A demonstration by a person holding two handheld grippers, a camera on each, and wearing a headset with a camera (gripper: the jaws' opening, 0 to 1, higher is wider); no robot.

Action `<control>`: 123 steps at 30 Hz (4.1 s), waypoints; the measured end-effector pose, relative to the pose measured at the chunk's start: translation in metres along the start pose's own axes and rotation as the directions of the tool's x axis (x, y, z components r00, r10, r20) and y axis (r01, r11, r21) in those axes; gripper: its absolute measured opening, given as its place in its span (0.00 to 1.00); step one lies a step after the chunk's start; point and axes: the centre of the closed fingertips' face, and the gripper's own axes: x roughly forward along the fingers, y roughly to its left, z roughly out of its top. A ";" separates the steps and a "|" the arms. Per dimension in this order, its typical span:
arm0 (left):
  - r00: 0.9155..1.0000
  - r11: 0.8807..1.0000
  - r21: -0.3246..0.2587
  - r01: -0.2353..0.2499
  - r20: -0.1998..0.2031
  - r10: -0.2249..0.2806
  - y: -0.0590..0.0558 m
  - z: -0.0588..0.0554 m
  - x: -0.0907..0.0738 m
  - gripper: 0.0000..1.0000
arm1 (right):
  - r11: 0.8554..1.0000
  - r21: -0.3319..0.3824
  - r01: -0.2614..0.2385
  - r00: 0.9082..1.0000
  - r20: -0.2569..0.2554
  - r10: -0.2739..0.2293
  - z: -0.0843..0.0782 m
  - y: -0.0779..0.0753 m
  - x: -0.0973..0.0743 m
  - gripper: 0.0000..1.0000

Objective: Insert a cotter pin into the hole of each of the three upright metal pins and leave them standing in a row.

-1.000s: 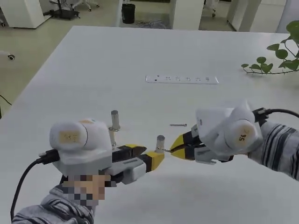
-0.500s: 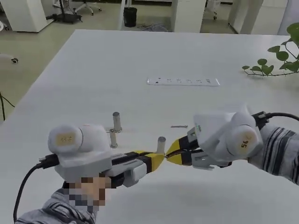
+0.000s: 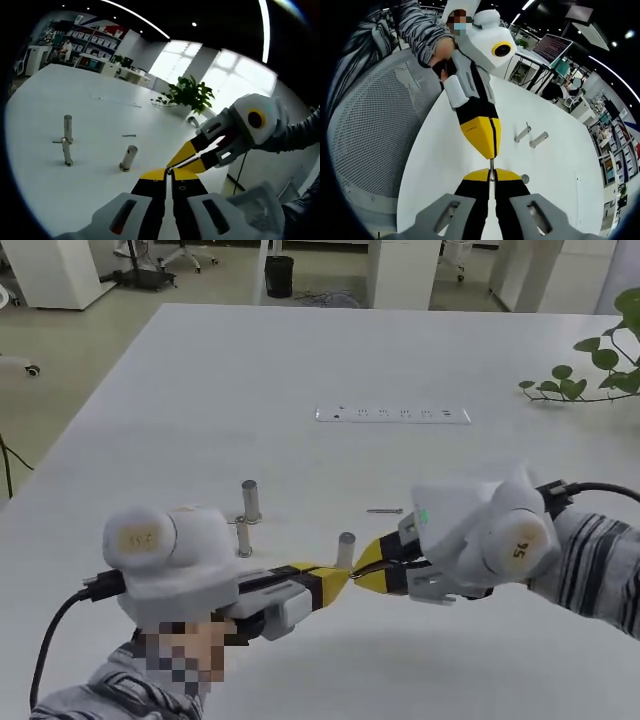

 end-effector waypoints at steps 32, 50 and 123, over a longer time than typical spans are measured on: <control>0.983 0.903 0.395 0.167 -0.143 -0.119 -0.024 -0.017 -0.011 0.00 | 0.986 0.106 -0.132 0.991 0.034 0.129 -0.006 0.027 -0.001 0.00; 0.991 0.896 0.434 0.094 -0.125 -0.044 -0.011 -0.016 -0.005 0.02 | 0.993 0.073 -0.097 0.995 0.001 0.097 -0.011 0.022 -0.002 0.00; 0.931 0.921 0.148 -0.359 -0.006 0.364 0.085 -0.026 0.086 0.18 | 0.993 0.080 0.090 0.976 -0.207 -0.072 -0.103 -0.059 0.027 0.00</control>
